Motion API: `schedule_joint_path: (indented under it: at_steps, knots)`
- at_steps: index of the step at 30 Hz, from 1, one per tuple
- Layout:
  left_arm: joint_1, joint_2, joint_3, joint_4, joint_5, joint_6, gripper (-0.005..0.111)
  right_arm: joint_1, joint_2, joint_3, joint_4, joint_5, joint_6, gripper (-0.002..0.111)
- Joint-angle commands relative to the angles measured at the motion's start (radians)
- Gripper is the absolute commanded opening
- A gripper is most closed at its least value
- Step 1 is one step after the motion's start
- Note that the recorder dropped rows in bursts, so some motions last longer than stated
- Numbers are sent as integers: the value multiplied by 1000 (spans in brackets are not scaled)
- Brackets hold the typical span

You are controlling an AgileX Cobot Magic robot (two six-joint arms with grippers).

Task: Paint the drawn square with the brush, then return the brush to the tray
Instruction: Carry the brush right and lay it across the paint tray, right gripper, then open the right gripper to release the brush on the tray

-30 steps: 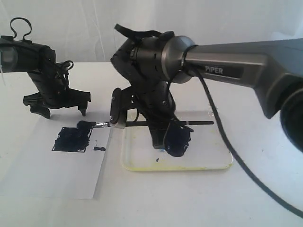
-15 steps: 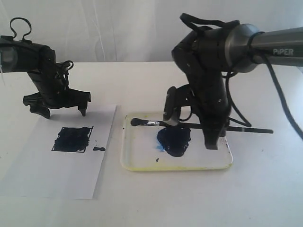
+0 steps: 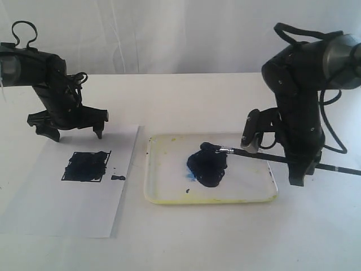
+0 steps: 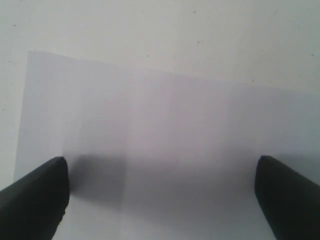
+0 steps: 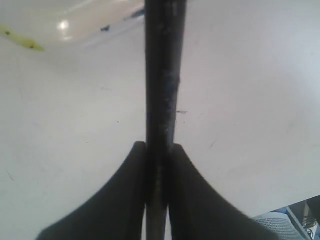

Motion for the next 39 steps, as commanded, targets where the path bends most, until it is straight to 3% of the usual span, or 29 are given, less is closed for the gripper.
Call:
schedule_joint_path:
  at_steps: [1, 20, 30, 37, 39]
  knots:
    - [4, 47, 29, -2, 83, 16, 105, -33, -13, 32, -5, -14, -62, 0]
    - [4, 47, 29, -2, 73, 20, 105, -37, 6, 79, -5, -88, -94, 2]
    - [4, 47, 29, -2, 71, 20, 105, -37, 24, 101, 15, -136, -92, 29]
    - [4, 47, 29, -2, 73, 20, 105, -37, 23, 109, -64, -163, 40, 63]
    - [4, 47, 12, -2, 92, 20, 105, -37, 21, 109, -85, -166, 62, 67]
